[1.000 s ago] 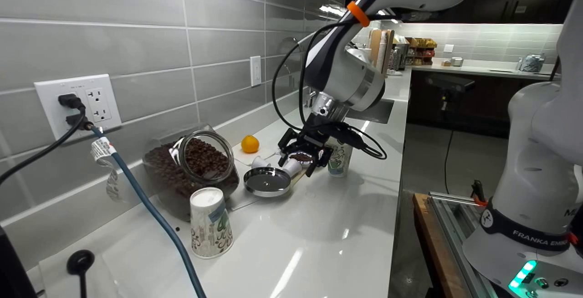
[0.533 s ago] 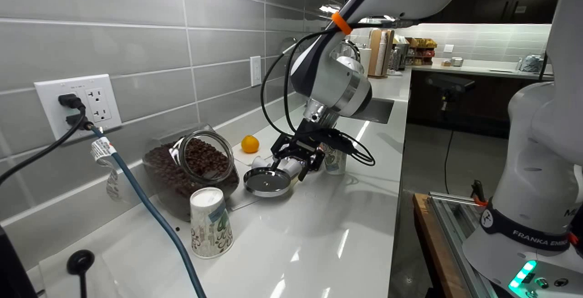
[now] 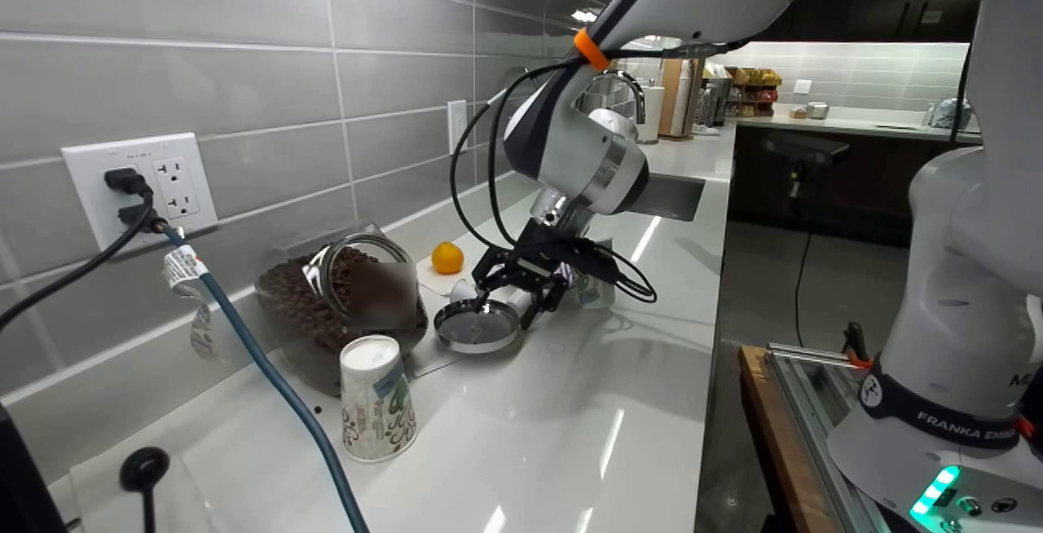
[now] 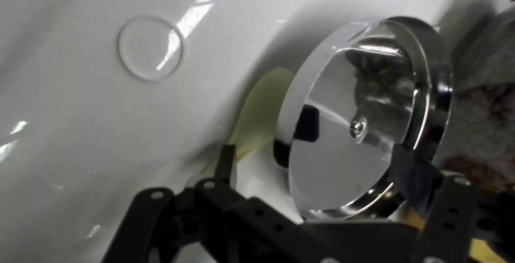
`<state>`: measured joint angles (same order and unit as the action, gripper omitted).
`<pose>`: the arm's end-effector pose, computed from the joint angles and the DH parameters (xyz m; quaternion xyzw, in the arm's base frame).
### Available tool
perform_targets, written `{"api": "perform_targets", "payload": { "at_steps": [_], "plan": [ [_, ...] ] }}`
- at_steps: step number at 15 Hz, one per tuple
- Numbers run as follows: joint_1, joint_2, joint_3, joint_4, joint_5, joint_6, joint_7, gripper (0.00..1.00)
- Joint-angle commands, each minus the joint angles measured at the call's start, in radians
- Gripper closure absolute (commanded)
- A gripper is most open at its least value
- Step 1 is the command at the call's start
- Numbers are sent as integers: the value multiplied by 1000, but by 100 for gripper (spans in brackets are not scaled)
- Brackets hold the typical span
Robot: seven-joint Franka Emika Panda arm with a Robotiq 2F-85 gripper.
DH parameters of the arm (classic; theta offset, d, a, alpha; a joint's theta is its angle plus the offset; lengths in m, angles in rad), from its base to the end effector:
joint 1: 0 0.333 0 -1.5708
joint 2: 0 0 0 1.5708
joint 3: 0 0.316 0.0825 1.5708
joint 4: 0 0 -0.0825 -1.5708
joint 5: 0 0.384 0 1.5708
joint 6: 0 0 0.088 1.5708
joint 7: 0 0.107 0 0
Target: Place the silver lid upside down.
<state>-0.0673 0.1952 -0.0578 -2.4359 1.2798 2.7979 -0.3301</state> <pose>0.4679 -0.1047 0.2257 -0.8523 0.4578 -0.1229 0.2210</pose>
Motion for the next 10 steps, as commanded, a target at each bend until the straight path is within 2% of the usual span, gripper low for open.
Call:
{"api": "perform_targets", "payload": {
  "at_steps": [1, 3, 7, 9, 10],
  "plan": [
    [3, 35, 20, 39, 72, 25, -61, 11],
    [2, 41, 26, 46, 86, 29, -80, 31],
    [2, 53, 34, 59, 125, 35, -122, 44],
    [2, 55, 38, 61, 144, 42, -145, 69],
    [2, 56, 39, 62, 151, 45, -155, 79]
  ]
}}
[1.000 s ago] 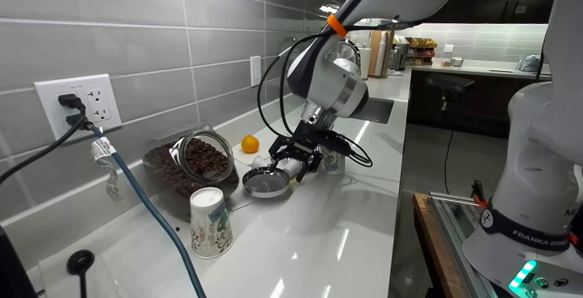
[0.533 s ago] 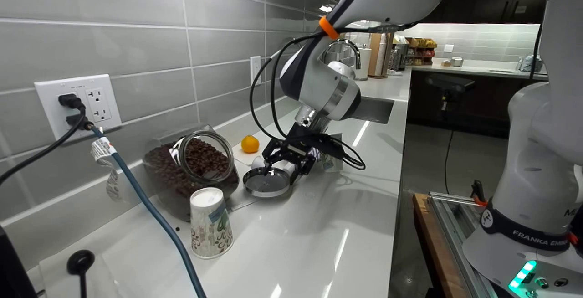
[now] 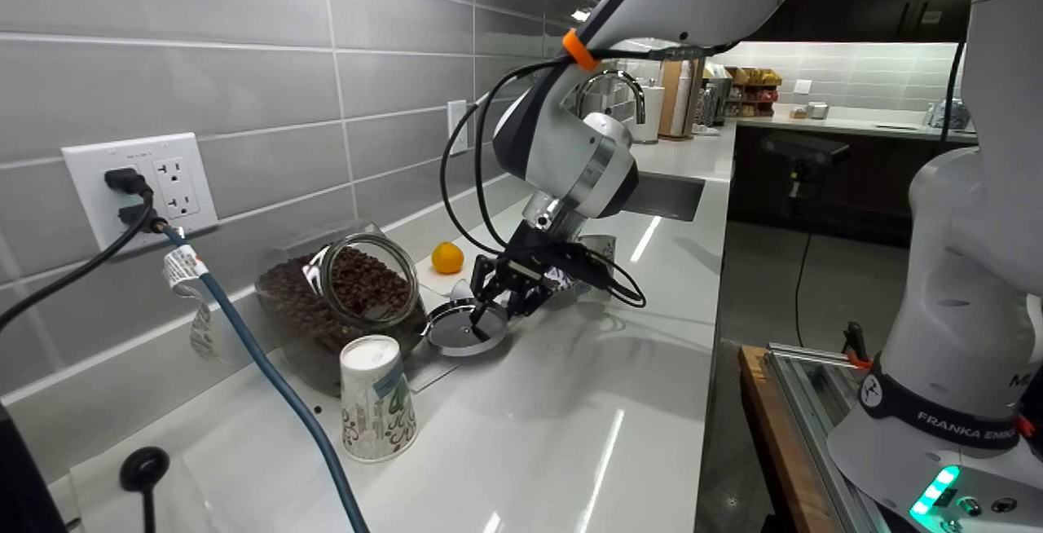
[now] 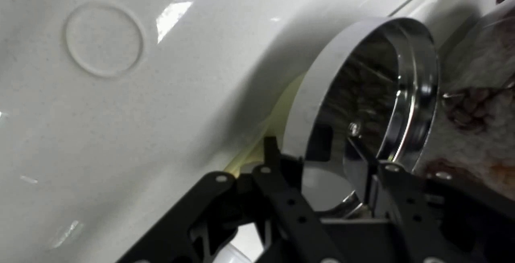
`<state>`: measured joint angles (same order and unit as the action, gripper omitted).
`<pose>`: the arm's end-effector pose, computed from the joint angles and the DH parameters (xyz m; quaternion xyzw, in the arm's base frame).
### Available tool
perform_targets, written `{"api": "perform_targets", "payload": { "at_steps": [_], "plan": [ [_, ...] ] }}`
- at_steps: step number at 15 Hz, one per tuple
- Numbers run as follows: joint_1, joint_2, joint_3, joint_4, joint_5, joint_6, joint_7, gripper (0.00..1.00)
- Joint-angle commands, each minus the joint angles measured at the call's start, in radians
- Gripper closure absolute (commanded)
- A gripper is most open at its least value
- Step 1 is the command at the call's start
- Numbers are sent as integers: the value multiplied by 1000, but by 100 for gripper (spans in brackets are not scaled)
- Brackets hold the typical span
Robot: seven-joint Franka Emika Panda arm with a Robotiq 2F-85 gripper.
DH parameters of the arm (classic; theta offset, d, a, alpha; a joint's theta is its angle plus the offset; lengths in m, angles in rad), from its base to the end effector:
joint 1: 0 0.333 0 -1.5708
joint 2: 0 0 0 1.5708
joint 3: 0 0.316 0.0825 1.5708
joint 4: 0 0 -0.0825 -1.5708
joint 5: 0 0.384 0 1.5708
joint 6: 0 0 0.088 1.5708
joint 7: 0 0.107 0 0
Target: Place the silver lid upside down.
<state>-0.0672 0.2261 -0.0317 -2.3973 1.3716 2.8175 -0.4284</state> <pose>0.4786 -0.0965 0.2225 -0.8557 0.4430 -0.1411 0.2273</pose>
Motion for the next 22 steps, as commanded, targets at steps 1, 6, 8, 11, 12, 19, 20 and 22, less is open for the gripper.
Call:
{"api": "perform_targets", "payload": {
  "at_steps": [1, 6, 8, 11, 12, 19, 20, 22],
  "plan": [
    [2, 25, 14, 22, 64, 28, -66, 85],
    [10, -3, 24, 28, 82, 36, -92, 99],
    [16, -17, 28, 15, 70, 46, -88, 98],
    [34, -44, 34, -16, 36, 75, -57, 97],
    [44, -63, 39, -35, 23, 98, -45, 97],
    [163, -163, 70, -202, -160, 397, 92, 97],
    [184, -163, 70, -229, -198, 462, 117, 97],
    [228, -147, 63, -280, -211, 590, 123, 97]
  ]
}}
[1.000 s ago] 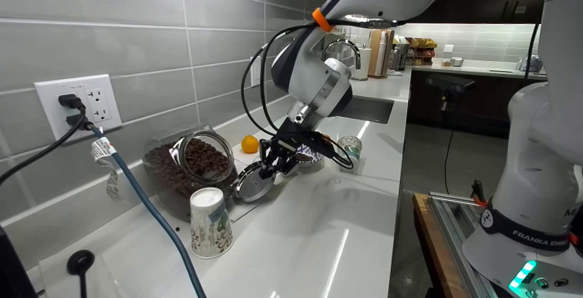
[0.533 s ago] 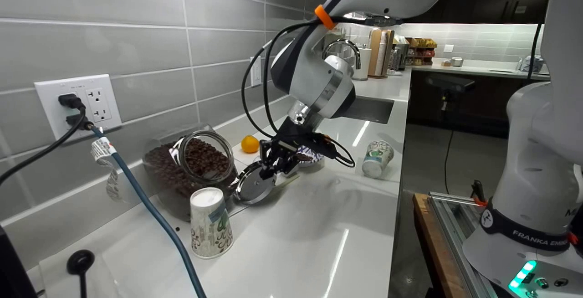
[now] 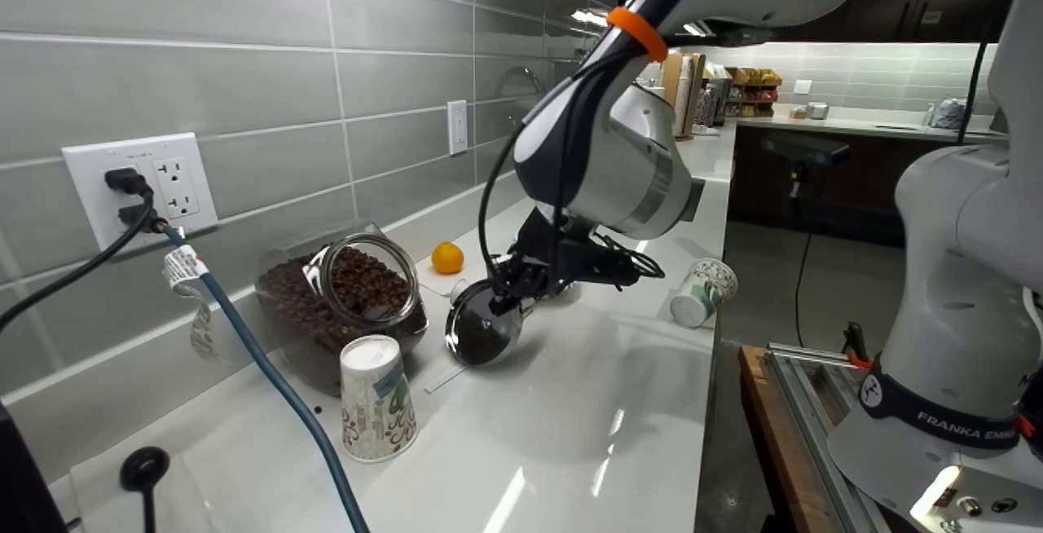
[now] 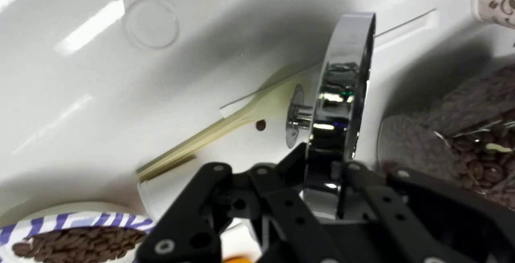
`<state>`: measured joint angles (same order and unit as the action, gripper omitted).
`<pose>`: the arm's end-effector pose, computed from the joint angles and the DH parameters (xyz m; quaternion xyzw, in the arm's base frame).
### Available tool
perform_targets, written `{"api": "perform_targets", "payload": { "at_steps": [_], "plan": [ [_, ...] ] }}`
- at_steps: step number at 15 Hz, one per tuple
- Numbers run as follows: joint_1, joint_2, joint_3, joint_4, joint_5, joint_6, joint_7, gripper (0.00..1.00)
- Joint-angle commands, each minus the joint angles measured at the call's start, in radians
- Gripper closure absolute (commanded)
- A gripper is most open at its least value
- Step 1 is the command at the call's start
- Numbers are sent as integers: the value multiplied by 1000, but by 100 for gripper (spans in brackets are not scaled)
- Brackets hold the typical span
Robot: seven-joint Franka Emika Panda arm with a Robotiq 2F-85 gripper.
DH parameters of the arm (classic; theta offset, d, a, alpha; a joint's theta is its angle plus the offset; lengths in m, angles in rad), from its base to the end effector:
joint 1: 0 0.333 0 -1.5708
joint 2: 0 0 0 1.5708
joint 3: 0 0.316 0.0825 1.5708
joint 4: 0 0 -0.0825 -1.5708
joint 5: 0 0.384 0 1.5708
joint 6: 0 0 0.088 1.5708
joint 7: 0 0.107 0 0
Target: Place the silver lid upside down.
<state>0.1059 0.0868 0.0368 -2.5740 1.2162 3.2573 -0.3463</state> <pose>0.4443 -0.0305 0.2689 -0.8971 0.3557 -0.2497 0.0800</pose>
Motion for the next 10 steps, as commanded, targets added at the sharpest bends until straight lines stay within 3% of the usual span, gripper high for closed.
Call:
{"api": "perform_targets", "payload": {
  "at_steps": [1, 2, 5, 10],
  "plan": [
    [34, -2, 19, -145, -152, 208, 127, 97],
    [90, 15, -8, -124, 18, 258, -36, 97],
    [140, 20, 15, -101, 236, 406, -245, 97],
    [191, 14, 56, -42, 447, 604, -614, 97]
  ]
}}
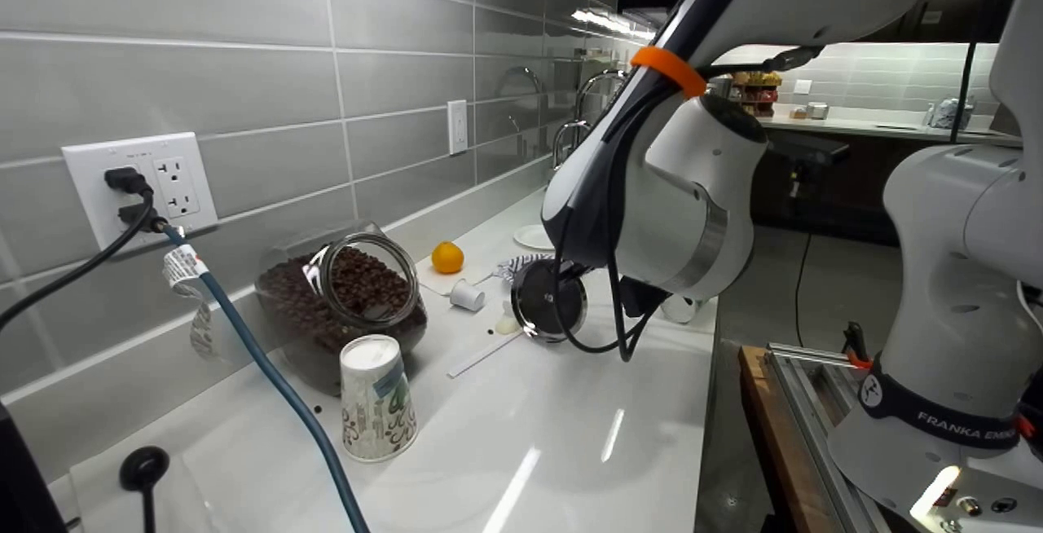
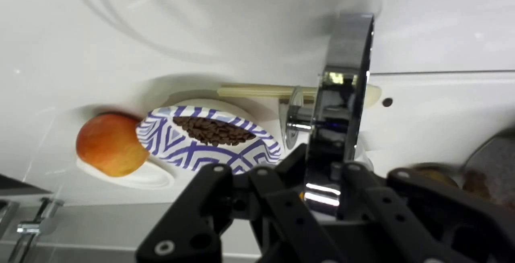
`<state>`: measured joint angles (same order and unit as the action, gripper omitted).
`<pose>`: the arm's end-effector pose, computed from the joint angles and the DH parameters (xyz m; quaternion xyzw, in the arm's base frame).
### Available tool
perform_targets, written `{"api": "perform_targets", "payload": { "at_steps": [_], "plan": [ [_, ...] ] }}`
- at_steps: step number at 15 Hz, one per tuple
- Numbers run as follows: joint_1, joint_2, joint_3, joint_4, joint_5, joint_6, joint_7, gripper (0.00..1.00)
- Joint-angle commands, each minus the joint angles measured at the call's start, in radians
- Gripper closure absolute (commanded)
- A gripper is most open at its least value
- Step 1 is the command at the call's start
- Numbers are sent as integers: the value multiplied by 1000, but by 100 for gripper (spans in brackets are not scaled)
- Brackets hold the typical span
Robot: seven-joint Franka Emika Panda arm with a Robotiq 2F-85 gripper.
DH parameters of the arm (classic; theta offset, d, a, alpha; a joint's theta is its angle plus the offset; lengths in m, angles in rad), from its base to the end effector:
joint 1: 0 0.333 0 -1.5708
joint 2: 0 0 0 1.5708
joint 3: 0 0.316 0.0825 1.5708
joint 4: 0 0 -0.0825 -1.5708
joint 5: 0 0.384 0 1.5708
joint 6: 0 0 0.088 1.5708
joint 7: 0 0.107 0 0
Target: Place the silver lid upside down.
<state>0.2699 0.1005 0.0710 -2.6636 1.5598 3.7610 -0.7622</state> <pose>0.3713 -0.0099 0.2788 0.8985 -0.2684 0.3127 0.1513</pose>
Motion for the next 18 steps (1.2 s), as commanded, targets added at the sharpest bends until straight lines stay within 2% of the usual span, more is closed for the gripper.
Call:
{"api": "perform_targets", "payload": {
  "at_steps": [1, 5, 7, 8, 12, 13, 18],
  "plan": [
    [35, -7, 29, 60, 108, 139, -254, 97],
    [56, 9, 49, 116, 91, 284, -450, 97],
    [58, 42, 52, 145, 83, 317, -556, 97],
    [20, 4, 83, 96, 53, 279, -443, 89],
    [21, 29, 83, 116, 52, 293, -508, 89],
    [22, 32, 83, 116, 52, 294, -508, 97],
    [17, 131, 107, 156, 20, 255, -650, 97]
  ]
}}
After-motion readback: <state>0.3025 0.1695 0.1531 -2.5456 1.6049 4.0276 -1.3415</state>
